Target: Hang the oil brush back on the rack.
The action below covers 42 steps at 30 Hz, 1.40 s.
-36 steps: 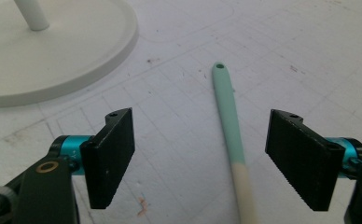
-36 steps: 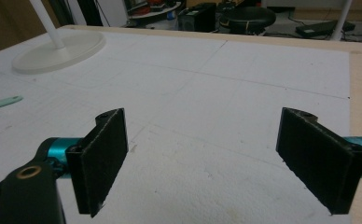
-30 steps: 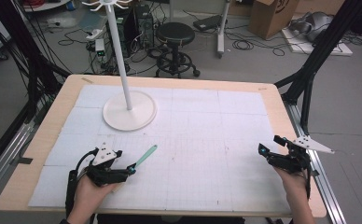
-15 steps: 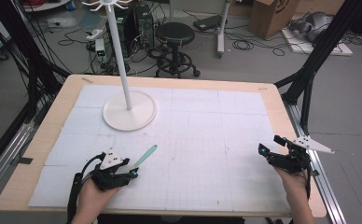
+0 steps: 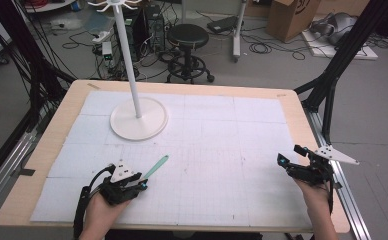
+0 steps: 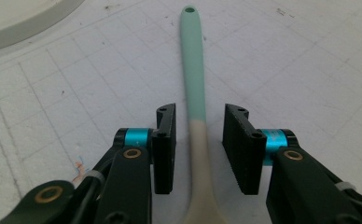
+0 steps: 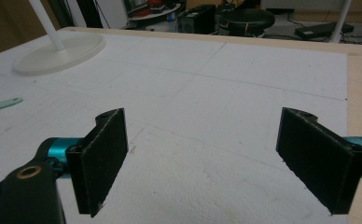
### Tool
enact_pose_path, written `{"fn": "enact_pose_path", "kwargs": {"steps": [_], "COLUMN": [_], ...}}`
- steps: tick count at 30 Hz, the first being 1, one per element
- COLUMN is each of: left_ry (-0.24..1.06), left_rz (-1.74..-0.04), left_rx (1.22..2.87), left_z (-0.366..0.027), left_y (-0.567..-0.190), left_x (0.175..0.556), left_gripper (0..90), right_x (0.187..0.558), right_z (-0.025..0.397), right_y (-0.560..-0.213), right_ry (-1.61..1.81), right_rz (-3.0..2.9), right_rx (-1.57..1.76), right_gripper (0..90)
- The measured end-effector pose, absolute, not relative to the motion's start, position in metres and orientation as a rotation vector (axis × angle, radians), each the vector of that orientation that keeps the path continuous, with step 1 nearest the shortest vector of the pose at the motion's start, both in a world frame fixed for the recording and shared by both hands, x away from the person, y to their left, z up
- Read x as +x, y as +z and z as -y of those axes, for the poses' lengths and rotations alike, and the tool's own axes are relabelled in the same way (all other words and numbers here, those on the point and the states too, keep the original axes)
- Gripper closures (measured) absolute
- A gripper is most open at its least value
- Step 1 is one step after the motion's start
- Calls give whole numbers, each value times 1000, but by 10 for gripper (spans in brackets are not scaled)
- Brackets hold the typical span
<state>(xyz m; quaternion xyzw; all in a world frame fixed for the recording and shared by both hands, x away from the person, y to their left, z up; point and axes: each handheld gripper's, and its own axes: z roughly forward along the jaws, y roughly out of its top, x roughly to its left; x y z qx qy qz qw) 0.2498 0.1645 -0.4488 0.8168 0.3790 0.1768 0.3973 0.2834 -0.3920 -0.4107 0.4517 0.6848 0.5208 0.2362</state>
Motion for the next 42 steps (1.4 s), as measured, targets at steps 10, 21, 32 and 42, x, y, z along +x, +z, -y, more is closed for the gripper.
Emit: {"fn": "enact_pose_path", "kwargs": {"steps": [10,21,32,42], "left_ry": [437,455,430,461], "left_rz": [-962,-991,-959,-910], "left_rx": [2098,2082,2059,1924], "left_z": [-161,-159,-165,-180], "left_y": [-446,-447,-448,-430], "left_x": [252,249,251,257], "left_gripper": [769,790,821,823], "right_x": [283,282,282,282], "right_z": [392,393,393,393], "right_y": [-410,-410,-409,-410], "right_ry": [1426,1435,1437,1437], "right_rz": [-1879,-1873,-1874,-1869], "right_rx": [1236,1243,1246,1255], "right_gripper": [156,156,156,156]}}
